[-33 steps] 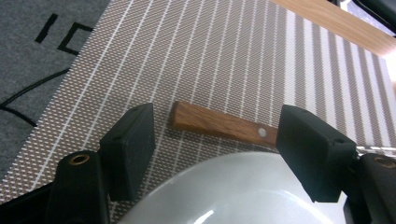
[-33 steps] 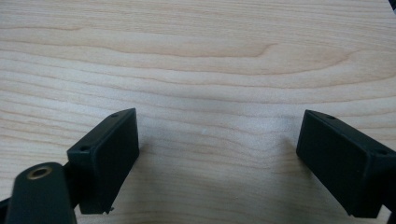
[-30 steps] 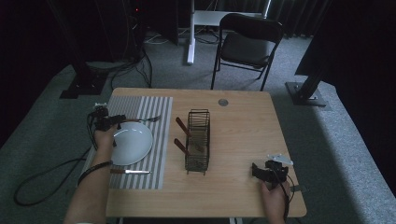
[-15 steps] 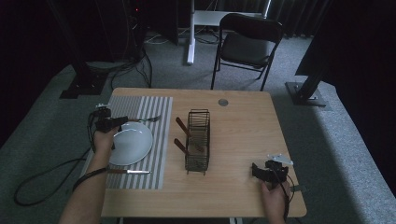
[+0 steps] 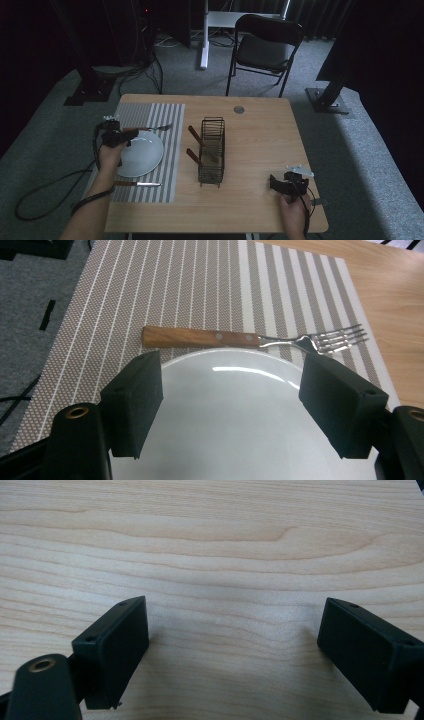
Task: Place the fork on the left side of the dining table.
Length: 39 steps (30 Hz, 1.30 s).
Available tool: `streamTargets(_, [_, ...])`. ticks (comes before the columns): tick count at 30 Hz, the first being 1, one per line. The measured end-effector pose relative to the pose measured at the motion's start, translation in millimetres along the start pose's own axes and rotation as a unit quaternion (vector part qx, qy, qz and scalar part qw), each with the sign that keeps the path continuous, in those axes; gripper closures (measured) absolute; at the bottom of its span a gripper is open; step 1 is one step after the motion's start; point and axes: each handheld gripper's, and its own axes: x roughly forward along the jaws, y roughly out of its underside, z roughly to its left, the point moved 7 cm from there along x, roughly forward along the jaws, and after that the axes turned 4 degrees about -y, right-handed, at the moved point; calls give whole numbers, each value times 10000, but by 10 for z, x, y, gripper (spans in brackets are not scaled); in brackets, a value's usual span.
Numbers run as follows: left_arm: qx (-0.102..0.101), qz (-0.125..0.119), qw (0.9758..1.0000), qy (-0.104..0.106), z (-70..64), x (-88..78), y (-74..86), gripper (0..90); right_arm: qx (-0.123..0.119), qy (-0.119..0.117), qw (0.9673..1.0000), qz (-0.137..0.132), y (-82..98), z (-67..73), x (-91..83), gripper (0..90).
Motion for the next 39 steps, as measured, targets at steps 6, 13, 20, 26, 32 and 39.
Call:
streamTargets(6, [279, 16, 9996, -21, -31, -66, 57, 258, -2, 0, 10000, 0, 0, 0, 0, 126])
streamTargets(13, [426, -54, 9990, 95, -81, -196, 142, 258, 2, 0, 10000, 0, 0, 0, 0, 126])
streamTargets(20, [562, -1, 9984, 80, -66, -271, 309, 258, 2, 1, 10000, 1, 0, 0, 0, 126])
streamTargets(26, [516, -73, 9985, 163, -32, -351, 410, 257, 1, 0, 10000, 1, 0, 0, 0, 126])
streamTargets(32, [584, -224, 9979, 159, -37, -494, 511, 257, 2, 0, 10000, 2, 0, 0, 0, 126])
streamTargets(39, [652, -272, 9969, 353, -75, -662, 659, 258, 2, 0, 10000, 1, 0, 0, 0, 126])
